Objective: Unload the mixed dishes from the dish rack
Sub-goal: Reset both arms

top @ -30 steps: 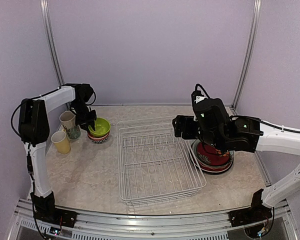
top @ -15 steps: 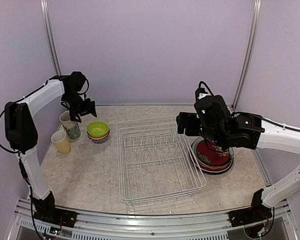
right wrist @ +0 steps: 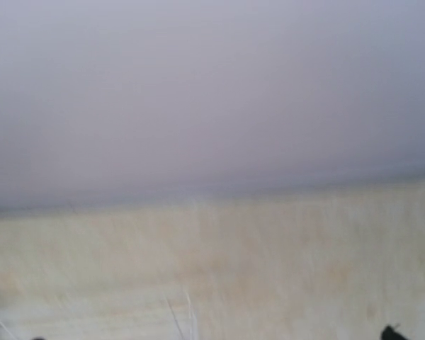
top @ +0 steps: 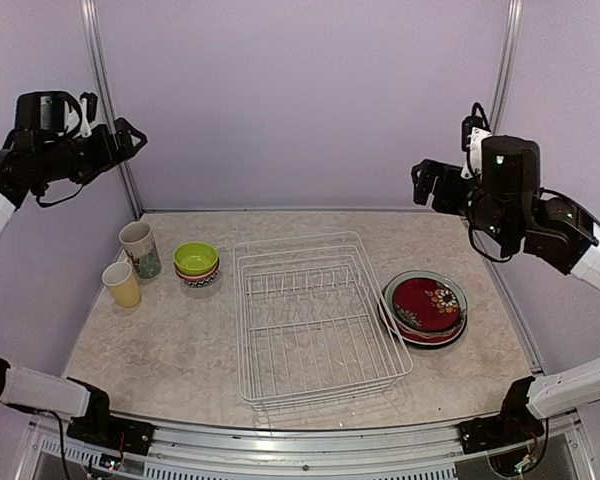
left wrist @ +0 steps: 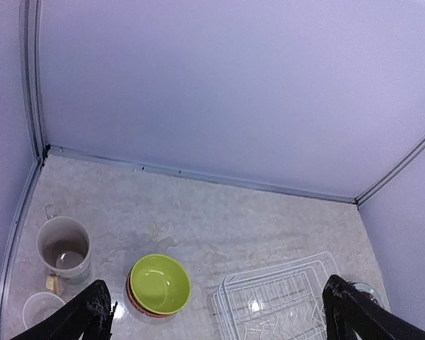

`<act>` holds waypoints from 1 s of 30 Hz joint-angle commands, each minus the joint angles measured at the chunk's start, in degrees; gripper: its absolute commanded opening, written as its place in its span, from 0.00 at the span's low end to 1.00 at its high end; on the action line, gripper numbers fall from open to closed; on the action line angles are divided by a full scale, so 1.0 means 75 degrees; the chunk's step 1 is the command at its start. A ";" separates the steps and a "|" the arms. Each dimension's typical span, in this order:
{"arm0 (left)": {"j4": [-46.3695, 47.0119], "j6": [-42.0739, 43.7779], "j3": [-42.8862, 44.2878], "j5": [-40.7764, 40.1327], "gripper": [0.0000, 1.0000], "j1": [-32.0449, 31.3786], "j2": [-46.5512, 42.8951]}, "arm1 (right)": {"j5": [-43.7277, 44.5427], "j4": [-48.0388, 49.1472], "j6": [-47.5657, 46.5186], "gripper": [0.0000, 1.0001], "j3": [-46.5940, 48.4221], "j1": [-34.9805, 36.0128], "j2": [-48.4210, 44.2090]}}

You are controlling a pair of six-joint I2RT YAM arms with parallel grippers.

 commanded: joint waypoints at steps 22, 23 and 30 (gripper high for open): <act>0.1159 0.1026 -0.0089 -0.0345 0.99 -0.0316 -0.2860 | -0.1133 0.2147 -0.2138 1.00 -0.0023 -0.0023 -0.2598; 0.1159 0.1031 -0.0085 -0.0343 0.99 -0.0317 -0.2872 | -0.1155 0.2168 -0.2138 1.00 -0.0016 -0.0025 -0.2592; 0.1064 0.0980 -0.0051 -0.0232 0.99 -0.0327 -0.2821 | -0.1209 0.2232 -0.2088 1.00 -0.0036 -0.0017 -0.2520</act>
